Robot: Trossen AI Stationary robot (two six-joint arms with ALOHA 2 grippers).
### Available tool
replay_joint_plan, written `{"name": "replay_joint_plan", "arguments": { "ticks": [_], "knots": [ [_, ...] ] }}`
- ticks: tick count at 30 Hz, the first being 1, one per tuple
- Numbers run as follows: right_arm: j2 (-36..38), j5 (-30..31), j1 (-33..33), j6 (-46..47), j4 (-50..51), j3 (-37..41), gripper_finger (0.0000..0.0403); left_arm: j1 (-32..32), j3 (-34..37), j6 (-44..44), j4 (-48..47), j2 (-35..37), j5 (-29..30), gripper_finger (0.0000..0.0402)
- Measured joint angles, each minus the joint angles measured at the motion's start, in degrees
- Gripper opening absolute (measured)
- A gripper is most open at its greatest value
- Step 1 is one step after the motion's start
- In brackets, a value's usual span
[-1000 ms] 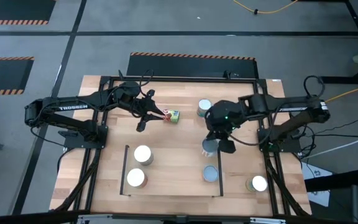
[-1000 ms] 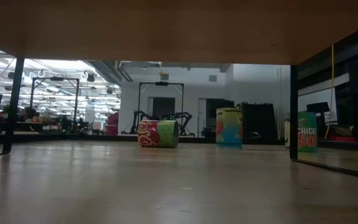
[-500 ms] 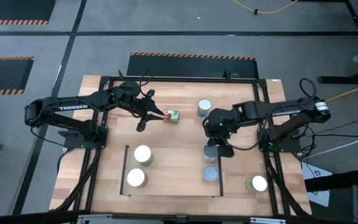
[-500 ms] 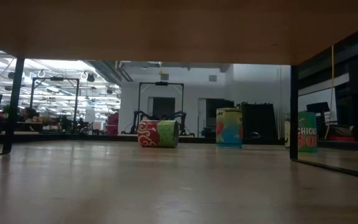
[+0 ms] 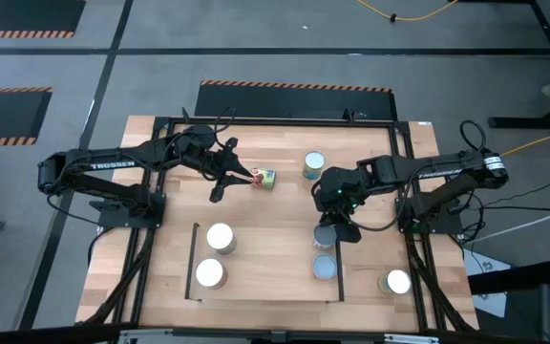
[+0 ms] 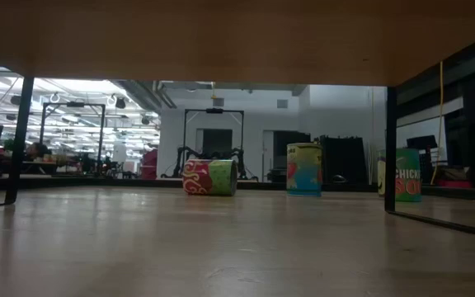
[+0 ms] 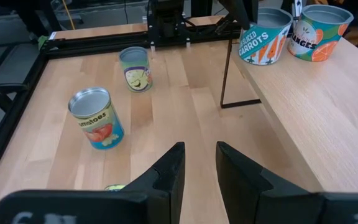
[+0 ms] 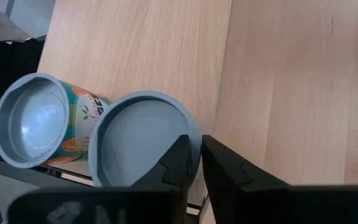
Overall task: Pick and place cans onto a shelf
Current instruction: Put the canned sliced carrots on the shelf
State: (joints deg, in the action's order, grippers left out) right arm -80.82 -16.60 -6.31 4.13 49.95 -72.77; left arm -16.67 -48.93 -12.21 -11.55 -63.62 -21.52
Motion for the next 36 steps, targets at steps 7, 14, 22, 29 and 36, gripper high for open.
{"name": "replay_joint_plan", "arguments": {
  "ticks": [7, 14, 22, 29, 36],
  "knots": [
    [0.0, -1.99, 0.02, 0.53, 0.0, 0.0, 0.005, 0.0, 0.0, 0.0, 0.0, 0.01, 0.0, 0.0083],
    [0.0, -3.04, 0.02, 3.27, 0.0, 0.0, 0.0051, 0.0, 0.0, 0.0, 0.0, 0.01, 0.0, 0.0083],
    [0.0, -3.02, 0.02, 4.85, -0.02, 0.0, 0.0054, 0.0, 0.0, 0.0, 0.02, 0.01, 0.0, 0.0083],
    [-0.02, -3.02, 0.02, 6.18, 0.26, 0.0, 0.0055, -0.02, 0.0, 0.05, 0.01, 0.01, 0.0, 0.0083],
    [-0.02, -3.02, 0.02, 6.18, 0.26, 0.0, 0.0055, -0.01, 0.0, 0.02, 0.02, 0.01, 0.02, 0.0083]
  ]
}}
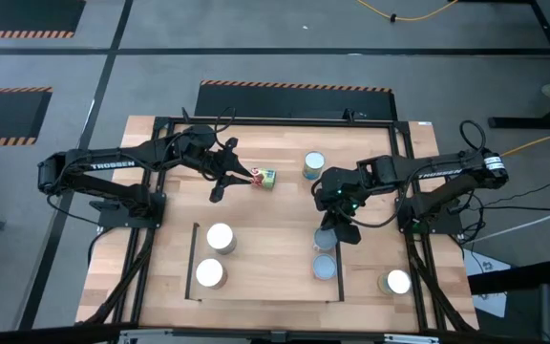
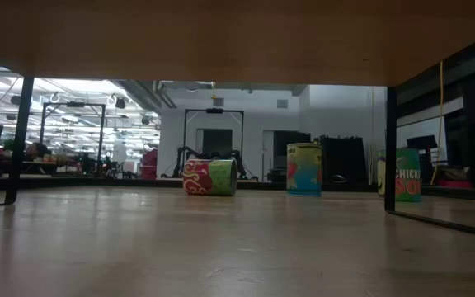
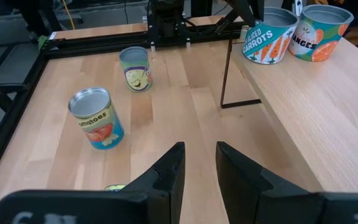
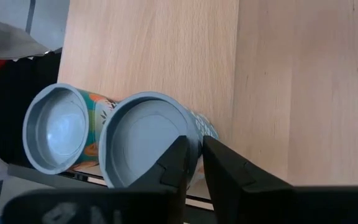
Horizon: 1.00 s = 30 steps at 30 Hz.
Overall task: Pick and place cans onto a shelf
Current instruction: Put the canned sliced carrots on the shelf
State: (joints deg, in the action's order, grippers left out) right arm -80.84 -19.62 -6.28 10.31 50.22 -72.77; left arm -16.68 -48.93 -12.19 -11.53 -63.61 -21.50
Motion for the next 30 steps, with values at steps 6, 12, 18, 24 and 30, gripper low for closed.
{"name": "replay_joint_plan", "arguments": {
  "ticks": [6, 12, 18, 24, 30],
  "knots": [
    [0.0, 0.0, 0.0, 0.0, -0.01, 0.0, 0.0055, 0.01, 0.0, 0.0, 0.0, 0.0, 0.07, 0.0083],
    [0.0, 0.0, 0.0, -0.09, -0.02, 0.0, 0.0055, 0.01, 0.0, -0.02, 0.0, 0.0, 0.07, 0.0083],
    [0.0, 0.0, 0.0, -0.09, -0.02, 0.0, 0.0055, -0.01, 0.0, -0.02, 0.0, 0.0, 0.07, 0.0083],
    [0.0, 0.0, 0.0, -0.04, -0.17, 0.0, 0.0055, 0.0, 0.0, -0.02, 0.0, 0.0, 0.07, 0.0083],
    [0.0, 0.44, 0.15, 2.36, -0.04, 0.0, 0.0055, 0.01, 0.0, -0.02, 0.0, 0.0, 0.07, 0.0083]
  ]
}}
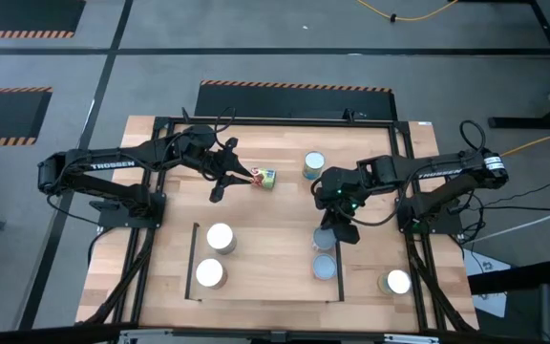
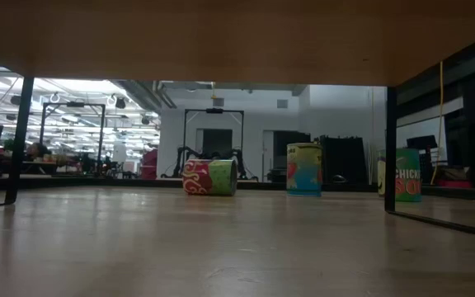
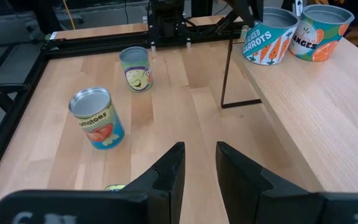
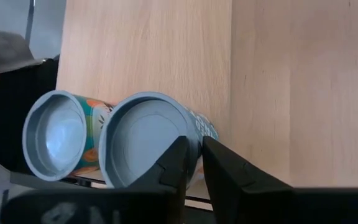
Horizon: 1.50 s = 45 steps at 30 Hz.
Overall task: Pick and place cans onto a shelf
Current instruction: Put the canned sliced carrots on the shelf
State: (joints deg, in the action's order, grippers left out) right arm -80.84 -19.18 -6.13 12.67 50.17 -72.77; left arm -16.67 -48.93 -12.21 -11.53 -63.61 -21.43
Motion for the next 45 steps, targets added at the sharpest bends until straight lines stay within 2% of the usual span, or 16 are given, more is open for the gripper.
{"name": "replay_joint_plan", "arguments": {
  "ticks": [15, 25, 29, 40, 45],
  "knots": [
    [0.0, -0.52, -0.09, -1.29, 0.0, 0.0, 0.0056, -0.01, 0.0, -0.01, 0.01, 0.0, 0.0, 0.0083],
    [-0.07, -3.45, -0.06, -1.51, 0.26, 0.0, 0.006, 0.0, 0.0, -0.02, 0.02, 0.0, 0.16, 0.0083],
    [-0.07, -3.48, -0.06, -0.14, 0.44, 0.0, 0.006, -0.02, 0.0, -0.07, 0.02, 0.0, 3.14, 0.0083],
    [-0.07, -3.43, -0.06, 1.83, 0.96, 0.0, 0.006, -0.02, 0.0, -0.09, 0.02, 0.0, 15.8, 0.0083],
    [-0.07, -4.38, -0.06, 1.8, 0.13, 0.0, 0.006, -0.02, 0.0, -0.07, 0.02, 0.0, 18.7, 0.0083]
  ]
}}
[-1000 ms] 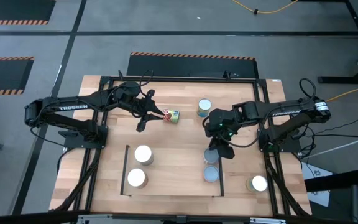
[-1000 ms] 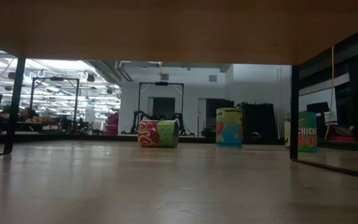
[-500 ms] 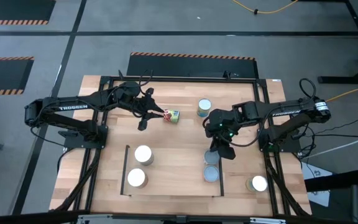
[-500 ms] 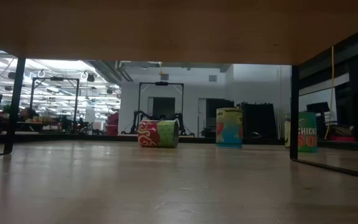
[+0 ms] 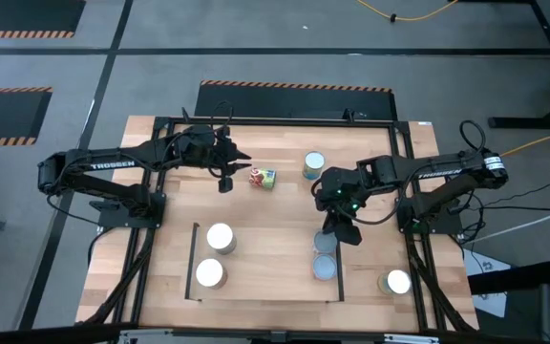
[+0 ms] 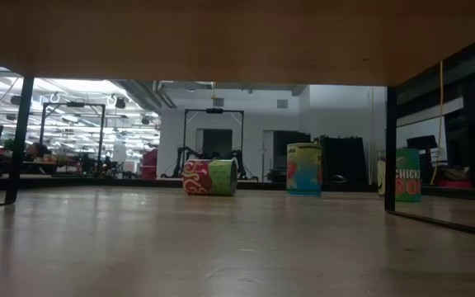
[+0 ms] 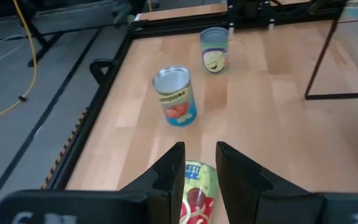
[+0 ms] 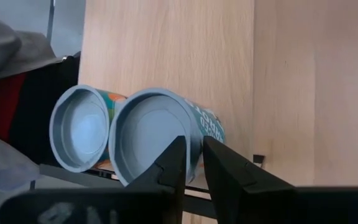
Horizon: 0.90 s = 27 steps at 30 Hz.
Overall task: Pick and place cans onto a shelf
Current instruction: Put the canned sliced carrots on the shelf, then put the canned carrots on the shelf
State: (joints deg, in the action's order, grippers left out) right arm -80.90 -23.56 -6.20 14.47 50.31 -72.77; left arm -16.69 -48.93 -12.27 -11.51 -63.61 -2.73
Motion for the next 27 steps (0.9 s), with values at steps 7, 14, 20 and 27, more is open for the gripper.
{"name": "replay_joint_plan", "arguments": {
  "ticks": [7, 14, 20, 27],
  "knots": [
    [0.0, -0.75, 0.0, 0.04, -0.42, 0.0, 0.006, 0.02, 0.0, 0.02, 0.0, 0.0, 0.71, 0.0083],
    [0.0, -1.61, 0.0, -1.47, -0.83, 0.0, 0.006, 0.0, 0.0, 0.04, 0.0, 0.0, 0.71, 0.0083],
    [0.0, -3.53, 0.02, -1.5, -0.81, 0.0, 0.006, 0.0, 0.0, 0.04, 0.0, 0.0, 0.72, 0.0083],
    [0.0, -3.58, 0.02, 1.43, -0.76, -0.07, 0.006, 0.0, 0.0, 0.04, 0.0, 0.0, 0.73, 0.0083]
  ]
}}
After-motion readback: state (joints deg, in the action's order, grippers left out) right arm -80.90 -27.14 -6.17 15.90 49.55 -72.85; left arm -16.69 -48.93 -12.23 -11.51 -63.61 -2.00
